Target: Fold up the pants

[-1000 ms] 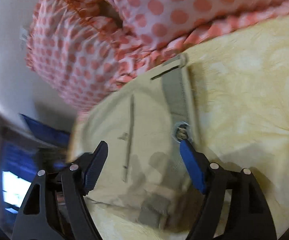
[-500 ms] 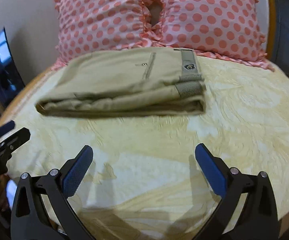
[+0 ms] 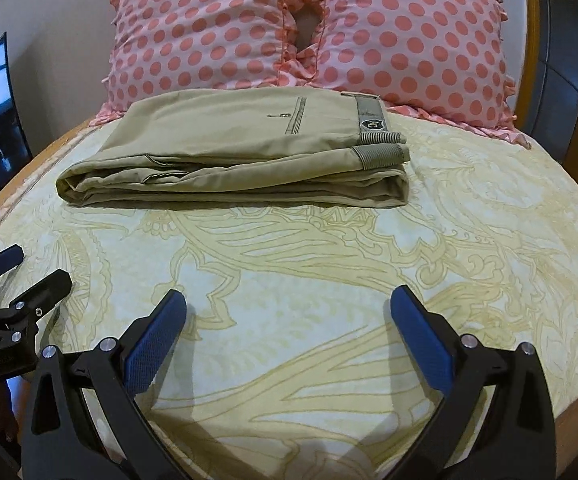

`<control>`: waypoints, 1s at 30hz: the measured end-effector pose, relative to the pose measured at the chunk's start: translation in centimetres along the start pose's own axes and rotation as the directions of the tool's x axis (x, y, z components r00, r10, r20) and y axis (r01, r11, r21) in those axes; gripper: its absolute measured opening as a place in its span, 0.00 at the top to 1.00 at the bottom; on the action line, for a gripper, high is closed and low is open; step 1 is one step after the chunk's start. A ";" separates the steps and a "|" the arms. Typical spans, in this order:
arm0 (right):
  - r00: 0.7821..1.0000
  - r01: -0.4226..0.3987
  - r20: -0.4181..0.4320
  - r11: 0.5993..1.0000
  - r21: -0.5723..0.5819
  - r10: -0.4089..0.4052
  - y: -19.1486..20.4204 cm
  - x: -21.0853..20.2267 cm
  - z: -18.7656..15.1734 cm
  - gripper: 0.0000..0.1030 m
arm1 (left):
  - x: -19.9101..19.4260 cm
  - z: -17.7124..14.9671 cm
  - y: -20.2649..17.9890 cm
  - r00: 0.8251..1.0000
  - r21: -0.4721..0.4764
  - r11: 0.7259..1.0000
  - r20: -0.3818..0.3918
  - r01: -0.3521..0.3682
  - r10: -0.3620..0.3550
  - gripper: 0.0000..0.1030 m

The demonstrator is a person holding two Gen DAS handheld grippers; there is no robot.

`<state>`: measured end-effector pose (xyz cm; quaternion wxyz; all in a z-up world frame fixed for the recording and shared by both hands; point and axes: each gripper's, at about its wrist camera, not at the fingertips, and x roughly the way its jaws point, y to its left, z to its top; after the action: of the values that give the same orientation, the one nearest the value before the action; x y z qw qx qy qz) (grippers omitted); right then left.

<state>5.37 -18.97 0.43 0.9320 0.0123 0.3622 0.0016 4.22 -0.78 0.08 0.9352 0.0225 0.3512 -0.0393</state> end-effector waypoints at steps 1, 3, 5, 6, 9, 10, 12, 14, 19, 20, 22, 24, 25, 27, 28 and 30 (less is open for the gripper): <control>1.000 -0.002 0.003 1.000 -0.002 0.002 0.0 0.0 -0.1 0.01 | -0.1 -0.1 0.0 1.000 -0.003 1.000 0.007 -0.005 0.005 0.02; 1.000 -0.006 0.012 1.000 -0.008 0.006 0.0 0.1 -0.1 0.01 | -0.2 -0.3 -0.1 1.000 -0.005 1.000 0.018 -0.008 0.008 0.02; 1.000 -0.009 0.021 1.000 -0.012 0.009 0.0 0.1 -0.2 0.01 | -0.2 -0.4 -0.1 1.000 -0.004 1.000 0.026 -0.008 0.008 0.02; 1.000 -0.009 0.022 1.000 -0.013 0.009 0.0 0.1 -0.2 0.01 | -0.2 -0.4 0.0 1.000 -0.004 1.000 0.028 -0.007 0.007 0.02; 1.000 -0.014 0.021 1.000 -0.019 0.015 0.0 0.1 -0.2 0.01 | -0.2 -0.4 0.1 0.999 -0.004 1.000 0.032 -0.006 0.006 0.02; 1.000 -0.016 0.022 1.000 -0.021 0.017 -0.1 0.1 -0.2 0.01 | -0.2 -0.4 0.1 0.999 -0.004 1.000 0.032 -0.006 0.006 0.02; 1.000 -0.017 0.024 1.000 -0.022 0.018 -0.1 0.1 -0.2 0.01 | -0.2 -0.4 0.1 0.999 -0.004 1.000 0.033 -0.006 0.006 0.02; 1.000 -0.017 0.024 1.000 -0.022 0.018 -0.1 0.1 -0.2 0.01 | -0.2 -0.4 0.1 0.999 -0.004 1.000 0.033 -0.006 0.006 0.02; 1.000 -0.017 0.022 1.000 -0.022 0.018 0.0 0.1 -0.2 0.01 | -0.2 -0.4 0.1 0.999 -0.004 1.000 0.032 -0.006 0.006 0.02; 1.000 -0.017 0.023 1.000 -0.022 0.017 0.0 0.1 -0.2 0.01 | -0.2 -0.4 0.1 0.999 -0.003 1.000 0.032 -0.005 0.006 0.02; 1.000 -0.017 0.023 1.000 -0.022 0.017 0.0 0.1 -0.2 0.01 | -0.2 -0.4 0.2 0.999 -0.003 1.000 0.032 -0.005 0.005 0.02; 1.000 -0.017 0.023 1.000 -0.022 0.017 0.0 0.1 -0.2 0.01 | -0.2 -0.4 0.2 0.999 -0.003 1.000 0.032 -0.006 0.006 0.02; 1.000 -0.017 0.023 1.000 -0.023 0.017 0.0 0.1 -0.2 0.01 | -0.2 -0.4 0.2 0.999 -0.003 1.000 0.032 -0.005 0.005 0.02; 1.000 -0.017 0.022 1.000 -0.022 0.017 0.0 0.1 -0.2 0.01 | -0.2 -0.4 0.2 0.999 -0.002 1.000 0.032 -0.004 0.004 0.02; 1.000 -0.017 0.022 1.000 -0.022 0.017 0.0 0.1 -0.2 0.01 | -0.2 -0.4 0.2 0.999 -0.003 1.000 0.032 -0.005 0.005 0.02; 1.000 -0.017 0.023 1.000 -0.022 0.017 0.0 0.1 -0.2 0.01 | -0.2 -0.4 0.2 0.999 -0.003 1.000 0.032 -0.005 0.005 0.02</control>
<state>5.30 -18.95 0.24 0.9362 0.0053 0.3512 0.0132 3.83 -0.57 -0.08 0.9408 0.0214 0.3361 -0.0370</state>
